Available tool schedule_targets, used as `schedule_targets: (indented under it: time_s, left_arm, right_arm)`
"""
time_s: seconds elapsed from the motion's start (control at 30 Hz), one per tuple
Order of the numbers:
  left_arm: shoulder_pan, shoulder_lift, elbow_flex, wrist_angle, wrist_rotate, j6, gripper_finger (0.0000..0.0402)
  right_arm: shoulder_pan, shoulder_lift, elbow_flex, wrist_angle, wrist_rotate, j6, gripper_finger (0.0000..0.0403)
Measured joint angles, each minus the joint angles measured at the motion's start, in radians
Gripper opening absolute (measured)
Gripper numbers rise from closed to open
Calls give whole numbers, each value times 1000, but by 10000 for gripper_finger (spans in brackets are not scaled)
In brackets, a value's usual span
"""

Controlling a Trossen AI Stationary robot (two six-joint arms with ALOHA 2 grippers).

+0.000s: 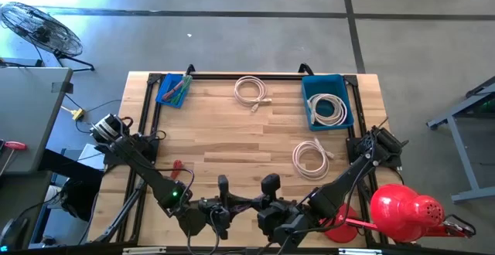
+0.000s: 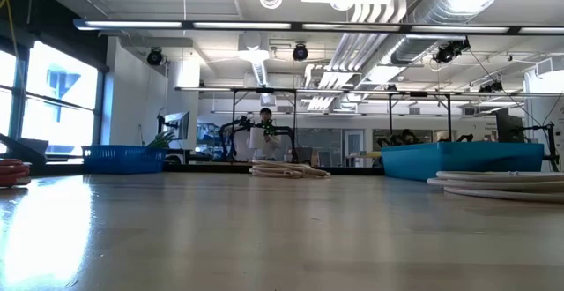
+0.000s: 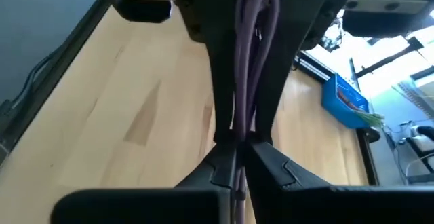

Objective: Pick & Place USB Port
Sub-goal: Put the purple USB cable into the left blue bin

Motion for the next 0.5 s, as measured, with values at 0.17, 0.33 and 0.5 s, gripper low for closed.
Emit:
schedule_targets:
  time_s: [0.17,0.33,0.5]
  left_arm:
    - [-2,0,0,-27,-23,-24,28]
    - [-2,0,0,-46,-45,-34,22]
    - [-2,4,0,-67,-54,-39,22]
  right_arm:
    - [-1,0,0,-9,-26,20,46]
    - [-3,0,0,-14,-53,31,69]
    - [-2,0,-84,81,-57,61,86]
